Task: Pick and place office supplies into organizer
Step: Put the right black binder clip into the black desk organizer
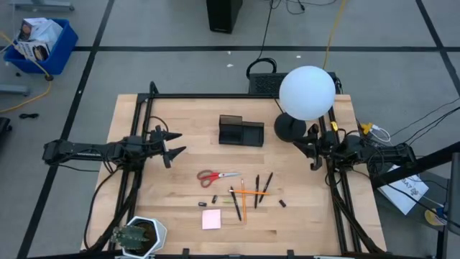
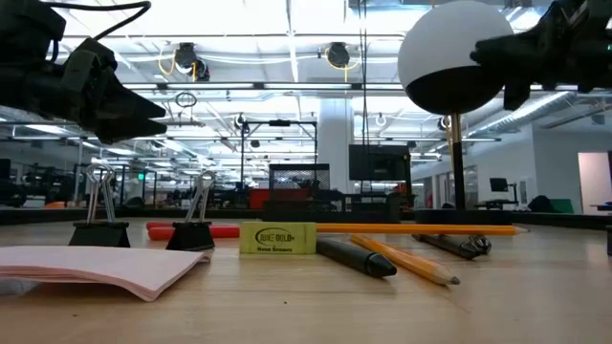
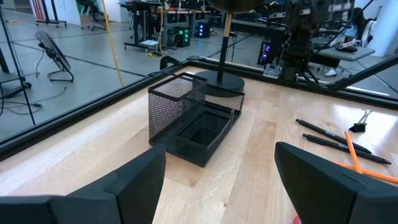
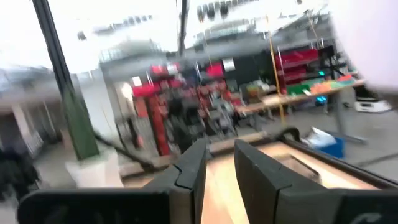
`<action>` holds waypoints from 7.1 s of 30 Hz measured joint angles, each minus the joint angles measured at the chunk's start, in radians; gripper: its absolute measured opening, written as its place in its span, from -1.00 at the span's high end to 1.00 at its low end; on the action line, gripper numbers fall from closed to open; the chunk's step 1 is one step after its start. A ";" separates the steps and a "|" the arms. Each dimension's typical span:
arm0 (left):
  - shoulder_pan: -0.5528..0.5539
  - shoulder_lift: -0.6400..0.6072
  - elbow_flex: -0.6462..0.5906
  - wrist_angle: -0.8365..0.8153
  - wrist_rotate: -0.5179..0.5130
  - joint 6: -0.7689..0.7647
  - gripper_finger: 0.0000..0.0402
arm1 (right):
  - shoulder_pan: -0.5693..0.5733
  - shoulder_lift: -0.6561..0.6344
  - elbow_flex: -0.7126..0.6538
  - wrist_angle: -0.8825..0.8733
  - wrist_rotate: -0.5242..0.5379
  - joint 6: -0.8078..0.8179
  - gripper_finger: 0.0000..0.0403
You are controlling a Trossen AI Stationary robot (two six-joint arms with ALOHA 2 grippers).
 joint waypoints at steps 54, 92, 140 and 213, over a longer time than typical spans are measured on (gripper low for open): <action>0.000 0.000 0.000 0.007 0.000 0.000 -0.52 | 0.717 1.175 0.455 0.323 0.560 0.259 0.96; 0.000 0.000 0.000 0.007 0.000 0.000 -0.52 | 0.796 1.637 1.075 -0.676 0.472 1.054 1.00; 0.000 0.000 0.000 0.007 0.000 0.000 -0.52 | 0.740 1.721 1.229 -1.391 0.087 1.507 0.25; 0.000 0.000 0.000 0.007 0.000 0.000 -0.52 | 0.560 1.720 1.114 -1.105 0.224 1.116 0.96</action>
